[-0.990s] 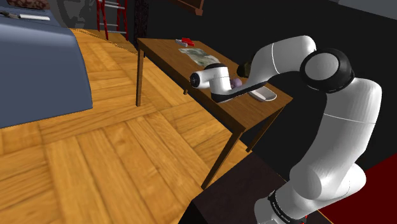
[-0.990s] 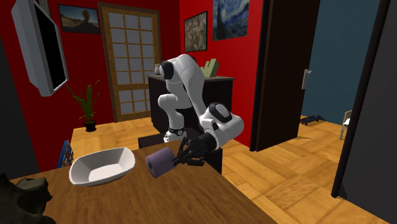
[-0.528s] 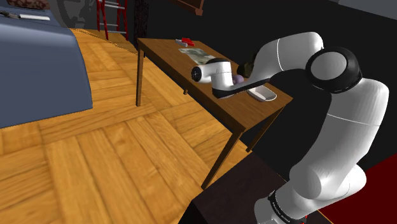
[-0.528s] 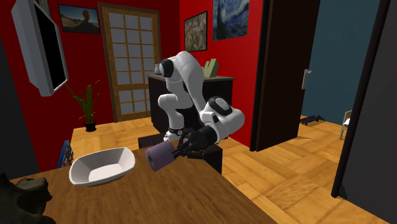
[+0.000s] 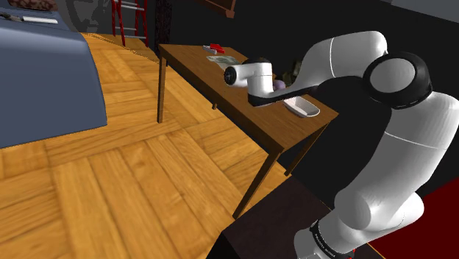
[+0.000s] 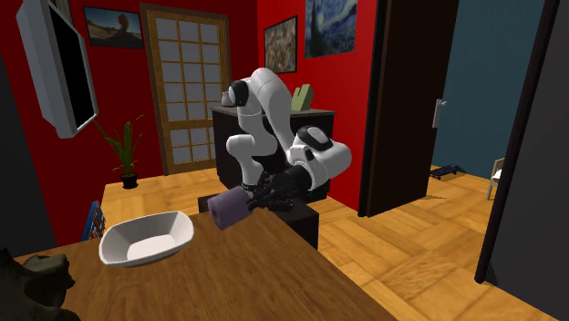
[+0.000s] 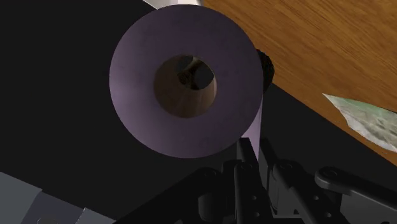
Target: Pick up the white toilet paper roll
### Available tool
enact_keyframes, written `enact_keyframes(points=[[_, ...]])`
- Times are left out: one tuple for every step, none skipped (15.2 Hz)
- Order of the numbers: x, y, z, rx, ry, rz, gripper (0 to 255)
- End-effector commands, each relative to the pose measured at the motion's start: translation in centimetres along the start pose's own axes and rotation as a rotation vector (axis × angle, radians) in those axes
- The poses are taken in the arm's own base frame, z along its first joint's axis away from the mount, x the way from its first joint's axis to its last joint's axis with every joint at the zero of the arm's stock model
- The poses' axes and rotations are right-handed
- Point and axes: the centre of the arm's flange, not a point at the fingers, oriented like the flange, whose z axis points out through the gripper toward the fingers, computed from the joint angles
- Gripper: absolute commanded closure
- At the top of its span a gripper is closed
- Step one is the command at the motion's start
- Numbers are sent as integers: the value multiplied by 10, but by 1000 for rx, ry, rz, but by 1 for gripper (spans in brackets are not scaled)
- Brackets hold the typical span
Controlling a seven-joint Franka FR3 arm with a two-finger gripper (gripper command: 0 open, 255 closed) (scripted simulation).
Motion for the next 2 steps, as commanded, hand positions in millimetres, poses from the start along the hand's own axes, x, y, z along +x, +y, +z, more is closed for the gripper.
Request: enact_keyframes(points=[[6,4,-1,0,0,0,255],[6,4,-1,0,0,0,255]])
